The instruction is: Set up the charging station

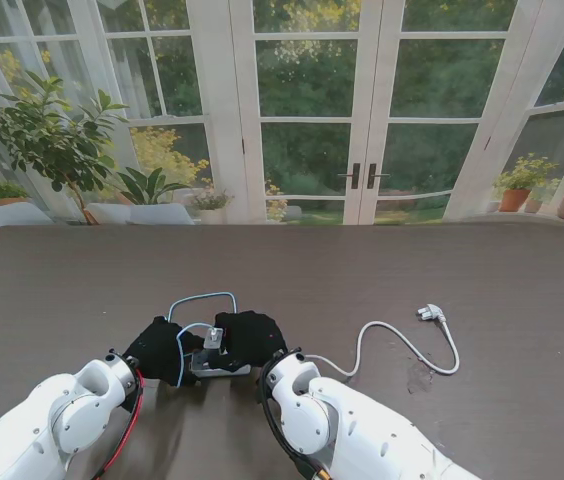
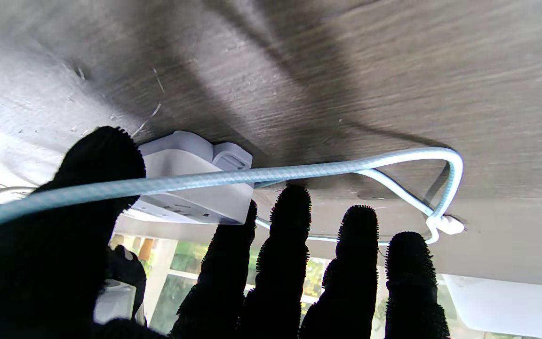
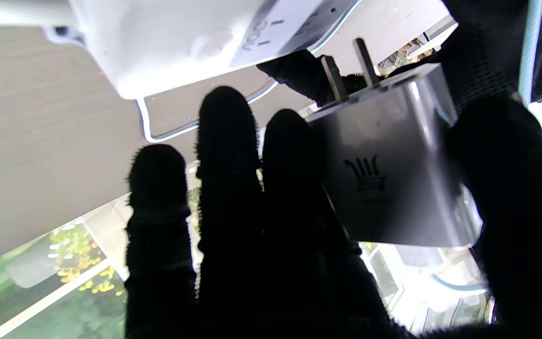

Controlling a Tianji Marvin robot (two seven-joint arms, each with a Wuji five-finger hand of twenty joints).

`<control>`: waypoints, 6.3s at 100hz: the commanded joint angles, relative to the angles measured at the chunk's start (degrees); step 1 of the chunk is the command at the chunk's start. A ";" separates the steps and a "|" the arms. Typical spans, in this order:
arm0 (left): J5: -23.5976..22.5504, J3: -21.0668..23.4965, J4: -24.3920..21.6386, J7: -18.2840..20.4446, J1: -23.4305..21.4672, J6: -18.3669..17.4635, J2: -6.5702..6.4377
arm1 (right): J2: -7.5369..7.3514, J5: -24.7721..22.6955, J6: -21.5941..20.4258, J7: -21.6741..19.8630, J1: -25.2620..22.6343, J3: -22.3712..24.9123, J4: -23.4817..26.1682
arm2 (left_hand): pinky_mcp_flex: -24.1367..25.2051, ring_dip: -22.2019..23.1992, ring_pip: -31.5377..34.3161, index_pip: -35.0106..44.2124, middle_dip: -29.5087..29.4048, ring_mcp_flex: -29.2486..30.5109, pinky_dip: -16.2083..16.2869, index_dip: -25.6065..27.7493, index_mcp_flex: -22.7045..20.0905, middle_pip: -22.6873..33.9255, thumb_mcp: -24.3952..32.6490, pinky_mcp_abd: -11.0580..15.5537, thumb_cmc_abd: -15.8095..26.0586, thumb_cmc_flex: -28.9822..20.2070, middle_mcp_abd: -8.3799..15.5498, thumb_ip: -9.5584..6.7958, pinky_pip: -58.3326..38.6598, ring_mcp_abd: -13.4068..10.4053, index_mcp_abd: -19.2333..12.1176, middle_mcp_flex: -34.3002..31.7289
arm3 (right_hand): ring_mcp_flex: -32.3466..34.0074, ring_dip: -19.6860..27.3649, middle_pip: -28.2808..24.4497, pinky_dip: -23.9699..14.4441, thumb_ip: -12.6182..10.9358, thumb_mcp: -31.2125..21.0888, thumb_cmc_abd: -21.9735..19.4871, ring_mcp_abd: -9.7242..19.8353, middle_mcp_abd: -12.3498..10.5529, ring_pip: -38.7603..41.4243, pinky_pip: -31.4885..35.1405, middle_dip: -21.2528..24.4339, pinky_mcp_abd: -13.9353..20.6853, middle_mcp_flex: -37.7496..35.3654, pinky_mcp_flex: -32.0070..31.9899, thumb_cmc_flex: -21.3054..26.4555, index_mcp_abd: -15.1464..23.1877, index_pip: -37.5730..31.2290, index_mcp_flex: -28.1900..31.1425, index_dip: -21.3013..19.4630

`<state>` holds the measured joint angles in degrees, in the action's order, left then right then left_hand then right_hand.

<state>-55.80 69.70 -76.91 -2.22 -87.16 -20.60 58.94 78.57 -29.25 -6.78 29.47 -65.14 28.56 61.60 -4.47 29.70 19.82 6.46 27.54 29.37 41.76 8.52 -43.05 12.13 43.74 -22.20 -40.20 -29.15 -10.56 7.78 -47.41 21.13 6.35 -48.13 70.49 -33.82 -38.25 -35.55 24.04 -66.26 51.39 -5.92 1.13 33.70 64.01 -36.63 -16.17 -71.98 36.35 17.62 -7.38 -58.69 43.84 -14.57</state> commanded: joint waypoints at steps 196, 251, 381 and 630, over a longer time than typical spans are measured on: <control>-1.85 -3.08 4.90 -6.95 1.45 -2.08 0.31 | 5.55 -6.73 -3.76 11.03 6.63 -7.32 -16.39 | -8.29 3.69 11.04 33.91 17.03 11.86 -2.69 -0.47 -17.48 7.81 -4.03 -2.11 2.21 -18.38 0.78 3.37 -14.51 -1.06 -5.86 -17.09 | -5.37 3.37 3.77 4.44 -1.35 -12.25 2.71 2.55 -8.31 -3.26 -2.12 4.88 2.60 5.92 -6.31 7.92 28.96 -10.89 11.56 2.68; -2.05 -2.59 4.56 -6.70 1.14 -2.20 0.26 | 4.35 -6.45 -3.68 8.08 6.57 -7.21 -15.72 | -7.97 3.81 11.13 33.73 14.29 11.78 -2.92 -0.72 -17.28 7.51 -5.70 -1.93 3.57 -17.96 0.62 3.28 -14.48 -0.82 -4.93 -17.15 | -4.71 3.00 3.27 4.75 -1.87 -12.48 0.63 2.71 -7.68 -2.24 -1.42 4.19 2.99 6.59 -6.02 7.89 27.36 -12.22 10.01 2.15; -2.27 -1.80 4.49 -6.66 1.07 -3.37 0.18 | 2.80 -5.68 -0.62 0.97 6.42 -8.00 -12.67 | -7.69 3.92 11.14 31.53 10.85 11.67 -2.94 -0.13 -17.20 8.62 -9.12 -1.66 6.42 -15.58 0.17 3.06 -14.59 -0.60 -3.57 -16.89 | 4.81 -0.77 5.01 12.09 -1.23 -15.34 6.06 5.30 -3.94 5.26 1.41 3.00 14.65 -3.81 10.00 10.63 23.80 -9.72 18.08 -1.29; -0.87 -2.05 4.41 -5.16 1.54 -3.97 0.28 | -7.50 -14.51 12.45 -9.08 1.32 -0.53 7.18 | -7.58 4.00 11.09 26.48 11.15 11.67 -2.78 3.27 -18.71 8.88 -8.59 -1.59 7.68 -13.51 -0.19 3.16 -14.46 -0.42 -2.29 -17.23 | -25.85 1.50 -7.09 -3.64 -12.15 1.58 -10.00 -2.67 -3.41 4.36 -3.32 5.45 4.61 43.98 -13.19 -14.52 20.65 16.07 -25.22 0.27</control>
<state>-56.45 67.81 -72.76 -8.91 -85.06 -24.59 59.14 72.31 -43.27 5.40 22.05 -63.38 27.67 67.79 -12.81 32.83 29.84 27.78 39.46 40.51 38.89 11.29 -53.06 20.95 29.07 -22.79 -39.87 -37.87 -11.27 11.14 -60.13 20.53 11.63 -63.26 42.70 -30.50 -43.75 -37.07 14.86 -66.76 43.06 -7.47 -2.23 35.29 57.31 -29.02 -9.72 -27.18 22.23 0.70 10.21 -43.57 16.51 -14.99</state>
